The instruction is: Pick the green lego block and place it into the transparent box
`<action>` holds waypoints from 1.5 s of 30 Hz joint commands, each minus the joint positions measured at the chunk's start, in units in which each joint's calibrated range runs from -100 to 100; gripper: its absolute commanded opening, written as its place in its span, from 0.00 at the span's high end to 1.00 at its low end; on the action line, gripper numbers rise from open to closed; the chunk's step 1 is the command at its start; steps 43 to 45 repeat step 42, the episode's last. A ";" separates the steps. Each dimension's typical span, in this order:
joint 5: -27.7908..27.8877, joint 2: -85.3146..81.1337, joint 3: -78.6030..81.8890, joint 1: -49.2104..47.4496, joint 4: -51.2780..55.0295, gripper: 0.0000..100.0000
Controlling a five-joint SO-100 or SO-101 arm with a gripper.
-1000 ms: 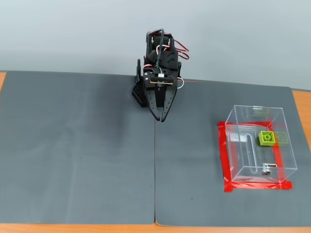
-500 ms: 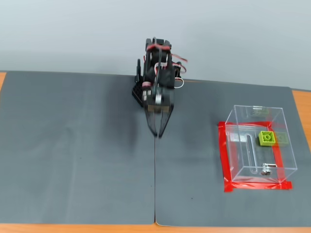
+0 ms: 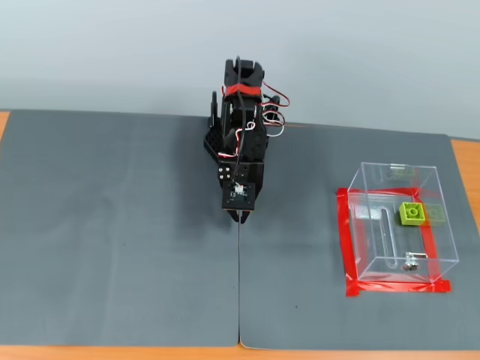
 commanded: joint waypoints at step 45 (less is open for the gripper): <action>-0.15 -0.09 -4.45 0.05 8.82 0.98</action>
